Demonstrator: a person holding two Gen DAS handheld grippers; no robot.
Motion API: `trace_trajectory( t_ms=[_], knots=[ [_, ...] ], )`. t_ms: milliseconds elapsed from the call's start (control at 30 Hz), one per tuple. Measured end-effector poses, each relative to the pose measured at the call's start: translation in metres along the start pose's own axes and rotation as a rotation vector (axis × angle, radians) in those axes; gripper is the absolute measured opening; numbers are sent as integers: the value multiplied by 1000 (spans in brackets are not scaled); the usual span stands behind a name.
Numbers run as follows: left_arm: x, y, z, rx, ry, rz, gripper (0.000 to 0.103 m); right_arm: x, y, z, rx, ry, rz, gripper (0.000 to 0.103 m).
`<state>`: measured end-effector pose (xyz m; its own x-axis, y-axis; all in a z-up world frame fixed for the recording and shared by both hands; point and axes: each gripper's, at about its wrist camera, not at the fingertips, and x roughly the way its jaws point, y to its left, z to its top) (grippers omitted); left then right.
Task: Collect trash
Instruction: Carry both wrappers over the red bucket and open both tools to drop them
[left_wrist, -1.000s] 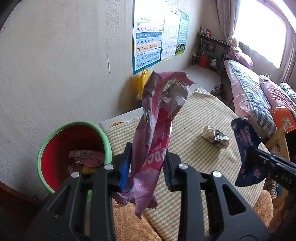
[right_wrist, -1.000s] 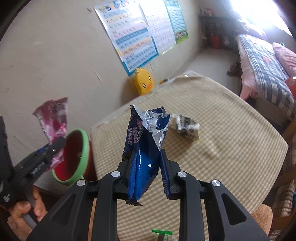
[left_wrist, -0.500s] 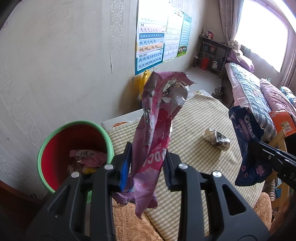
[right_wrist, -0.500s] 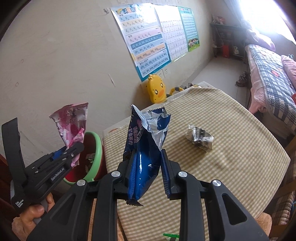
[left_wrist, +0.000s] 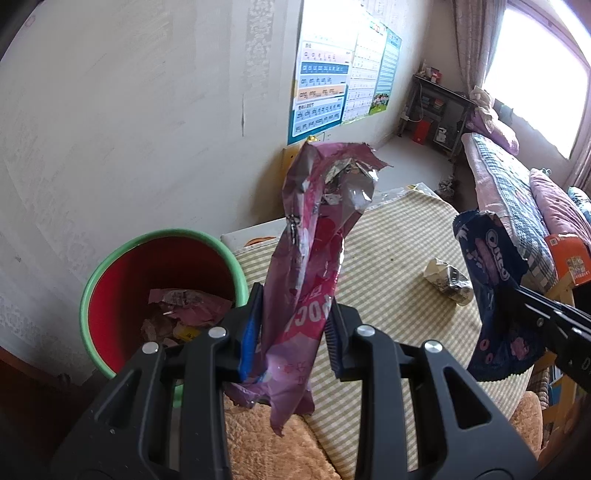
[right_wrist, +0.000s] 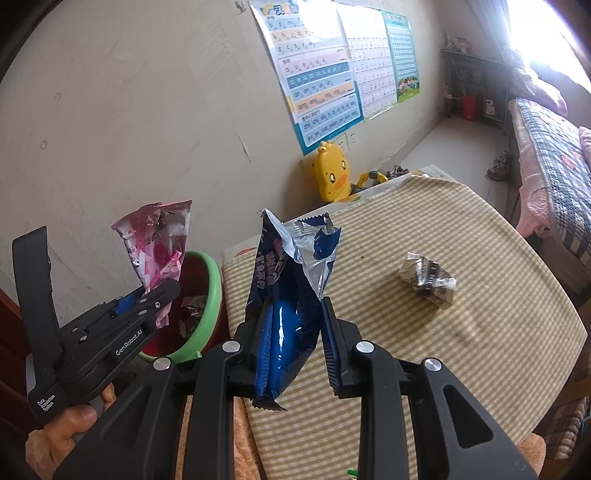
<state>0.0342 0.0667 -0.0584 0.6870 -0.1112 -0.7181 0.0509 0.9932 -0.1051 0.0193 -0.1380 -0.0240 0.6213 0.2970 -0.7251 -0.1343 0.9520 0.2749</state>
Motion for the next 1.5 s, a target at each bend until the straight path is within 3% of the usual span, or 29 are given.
trace_trajectory(
  t_ms=[567, 1167, 1500],
  knots=[
    [6, 51, -4, -78, -4, 81, 29, 32, 49, 2, -91, 60, 46, 24],
    [17, 127, -18, -204, 33, 180, 29, 74, 99, 9, -178, 112, 71, 24],
    [26, 150, -24, -239, 58, 205, 29, 100, 126, 16, -216, 135, 88, 24]
  ],
)
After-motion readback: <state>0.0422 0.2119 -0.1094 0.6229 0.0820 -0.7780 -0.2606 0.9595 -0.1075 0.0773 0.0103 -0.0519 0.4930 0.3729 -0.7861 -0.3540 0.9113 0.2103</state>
